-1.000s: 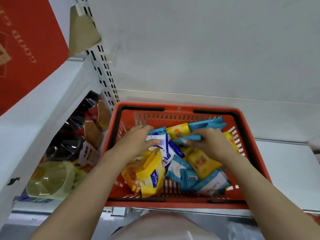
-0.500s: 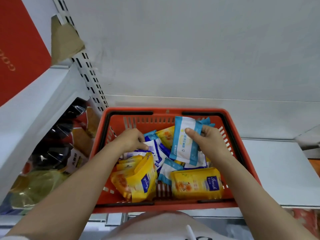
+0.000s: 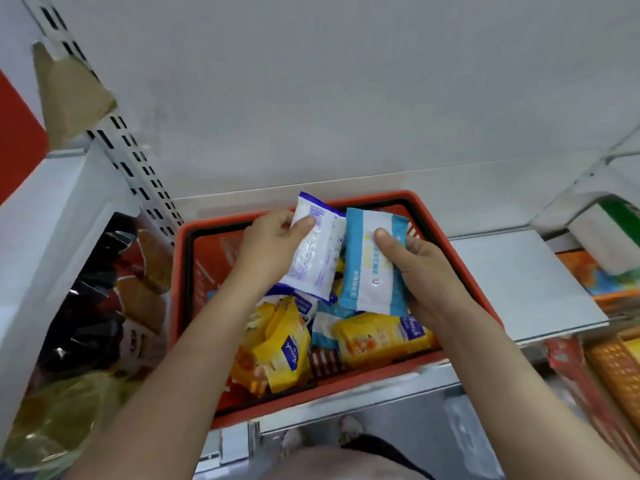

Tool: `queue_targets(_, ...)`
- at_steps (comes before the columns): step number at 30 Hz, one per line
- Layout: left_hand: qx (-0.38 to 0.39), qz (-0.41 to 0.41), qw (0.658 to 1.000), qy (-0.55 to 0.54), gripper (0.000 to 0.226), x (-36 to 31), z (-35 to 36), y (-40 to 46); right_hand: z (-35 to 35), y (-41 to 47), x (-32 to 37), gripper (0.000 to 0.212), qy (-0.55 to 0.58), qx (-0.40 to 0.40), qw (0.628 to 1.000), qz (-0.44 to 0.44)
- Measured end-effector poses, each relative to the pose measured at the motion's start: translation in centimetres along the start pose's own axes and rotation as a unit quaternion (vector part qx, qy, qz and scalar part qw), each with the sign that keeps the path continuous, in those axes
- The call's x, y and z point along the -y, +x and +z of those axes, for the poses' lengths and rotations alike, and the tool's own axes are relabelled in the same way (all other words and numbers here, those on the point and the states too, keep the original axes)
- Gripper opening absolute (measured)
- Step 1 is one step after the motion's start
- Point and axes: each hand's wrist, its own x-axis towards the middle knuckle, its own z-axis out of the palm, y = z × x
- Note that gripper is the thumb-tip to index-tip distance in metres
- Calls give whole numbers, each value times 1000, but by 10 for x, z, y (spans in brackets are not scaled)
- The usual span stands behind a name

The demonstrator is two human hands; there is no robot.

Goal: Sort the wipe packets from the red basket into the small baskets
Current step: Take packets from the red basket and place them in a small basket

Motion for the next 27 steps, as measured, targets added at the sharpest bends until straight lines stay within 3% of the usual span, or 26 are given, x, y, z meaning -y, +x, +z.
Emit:
queue_targets(5,70,-72,971,-215,27,-24,47,-30,-22,-37,-13,31,43,-68,996,-37)
queue_targets(9,181,-175,902,-350,31,-42,84,-66,-57,-73,-19,29,58,-107,992,-29)
queue_targets(13,279,-214,824,-443,39,-71,128,-110,-105,-112,-27,26,71,-162,983,-50)
queue_targets(17,350,-224,777,-473,34,-108,196,-164,-188,-172,-36,26,101,-223,967,-71)
queue_targets(22,403,-212,758,-468,42,-155,307,-241,-315,-269,-58,36,120,-198,968,-97)
queue_targets(24,414,-226,742,-476,48,-168,349,-268,-362,-302,-70,44,135,-231,959,-95)
queue_targets(27,412,-245,749,-458,50,-192,403,-306,-417,-340,-84,60,164,-286,939,-96)
